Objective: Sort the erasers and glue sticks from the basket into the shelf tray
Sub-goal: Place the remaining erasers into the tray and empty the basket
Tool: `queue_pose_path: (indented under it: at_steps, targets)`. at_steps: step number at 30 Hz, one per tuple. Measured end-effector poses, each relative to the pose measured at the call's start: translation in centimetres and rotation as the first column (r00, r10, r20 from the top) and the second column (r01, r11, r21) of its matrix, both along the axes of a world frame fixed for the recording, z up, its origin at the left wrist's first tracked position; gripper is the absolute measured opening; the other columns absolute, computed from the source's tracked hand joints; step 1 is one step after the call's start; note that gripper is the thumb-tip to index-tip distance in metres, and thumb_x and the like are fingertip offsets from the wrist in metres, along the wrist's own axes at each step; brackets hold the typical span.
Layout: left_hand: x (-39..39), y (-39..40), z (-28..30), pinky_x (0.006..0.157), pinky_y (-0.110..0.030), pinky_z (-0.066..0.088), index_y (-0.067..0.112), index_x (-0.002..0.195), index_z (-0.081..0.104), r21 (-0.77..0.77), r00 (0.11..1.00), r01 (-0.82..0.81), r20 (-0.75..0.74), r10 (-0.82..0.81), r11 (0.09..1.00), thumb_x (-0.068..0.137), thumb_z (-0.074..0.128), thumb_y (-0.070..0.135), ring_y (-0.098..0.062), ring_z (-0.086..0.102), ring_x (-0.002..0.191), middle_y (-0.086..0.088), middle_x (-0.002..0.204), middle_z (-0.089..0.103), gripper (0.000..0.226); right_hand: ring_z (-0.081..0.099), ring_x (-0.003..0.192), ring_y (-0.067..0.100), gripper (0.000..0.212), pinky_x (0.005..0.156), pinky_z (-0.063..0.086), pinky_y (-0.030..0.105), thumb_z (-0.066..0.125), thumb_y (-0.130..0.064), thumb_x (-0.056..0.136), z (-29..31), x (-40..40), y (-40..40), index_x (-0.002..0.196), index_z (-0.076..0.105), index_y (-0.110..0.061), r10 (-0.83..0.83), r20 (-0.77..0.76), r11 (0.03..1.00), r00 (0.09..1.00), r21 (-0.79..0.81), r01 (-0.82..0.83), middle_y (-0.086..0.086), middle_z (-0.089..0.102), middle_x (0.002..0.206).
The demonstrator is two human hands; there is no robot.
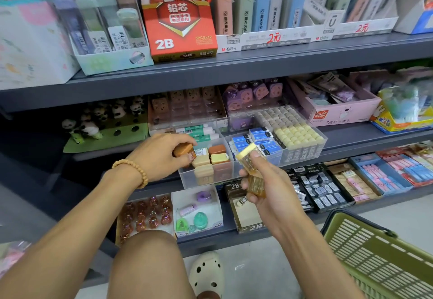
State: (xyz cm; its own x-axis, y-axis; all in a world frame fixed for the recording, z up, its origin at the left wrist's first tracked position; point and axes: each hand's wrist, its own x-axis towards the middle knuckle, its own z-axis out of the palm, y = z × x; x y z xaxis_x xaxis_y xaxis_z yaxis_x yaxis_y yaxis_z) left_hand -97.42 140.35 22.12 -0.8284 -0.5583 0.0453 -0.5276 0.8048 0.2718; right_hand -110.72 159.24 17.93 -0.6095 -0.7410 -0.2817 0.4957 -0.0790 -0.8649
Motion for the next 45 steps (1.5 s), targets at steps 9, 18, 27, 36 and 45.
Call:
queue_pose_path:
  at_steps: [9,18,27,36,45]
  targets:
    - [-1.7,-0.5,1.6,0.063,-0.029,0.040,0.025,0.096,0.064,-0.127,0.978,-0.027,0.200,0.052,0.992,0.069,0.076,0.060,-0.010,0.048,0.070,0.016,0.073,0.050,0.045,0.049,0.053,0.012,0.020,0.043,0.026,0.021,0.062,-0.030,0.095,-0.3,-0.2,0.1,0.092,0.069,-0.012,0.015,-0.006,0.999,1.000,0.035,-0.014,0.007,0.064,0.076]
    - [-1.9,-0.4,0.9,0.061,-0.028,0.048,0.022,0.082,0.067,-0.163,0.954,-0.048,0.283,0.093,0.985,0.070,0.075,0.059,-0.013,0.056,0.075,0.006,0.082,0.060,0.040,0.050,0.054,0.012,0.019,0.044,0.027,0.021,0.063,-0.028,0.094,-0.6,-0.2,-0.3,0.093,0.071,-0.012,0.033,-0.011,0.998,0.999,0.045,-0.032,0.005,0.065,0.074]
    - [-1.7,-0.4,0.4,0.067,-0.028,0.041,0.033,0.108,0.062,-0.161,0.972,-0.074,0.210,0.108,0.984,0.074,0.075,0.053,-0.014,0.050,0.083,0.011,0.084,0.048,0.041,0.049,0.055,0.010,0.017,0.045,0.027,0.021,0.064,-0.028,0.093,-1.0,-0.3,-0.2,0.091,0.070,-0.012,0.049,-0.038,0.998,0.998,0.043,-0.047,0.004,0.063,0.076]
    - [-2.9,3.3,1.3,0.074,-0.023,0.052,0.029,0.101,0.070,0.437,0.940,0.226,-0.331,-0.078,0.871,0.084,0.074,0.022,-0.011,0.063,0.077,-0.002,0.091,0.070,0.019,0.048,0.054,0.011,0.040,0.044,0.026,0.019,0.073,-0.045,0.067,-0.4,-0.2,-0.2,0.085,0.065,-0.010,0.158,-0.165,0.987,0.974,0.029,-0.155,0.001,0.062,0.070]
    - [-4.1,2.7,1.1,0.064,-0.018,0.049,0.038,0.108,0.068,0.367,0.949,0.184,-0.309,-0.067,0.912,0.083,0.075,0.017,-0.014,0.061,0.074,0.000,0.097,0.070,0.034,0.052,0.061,0.015,0.015,0.050,0.037,0.025,0.061,-0.008,0.092,-0.2,-1.0,-0.2,0.104,0.061,0.000,0.027,0.009,0.999,1.000,-0.034,-0.026,0.010,0.061,0.079]
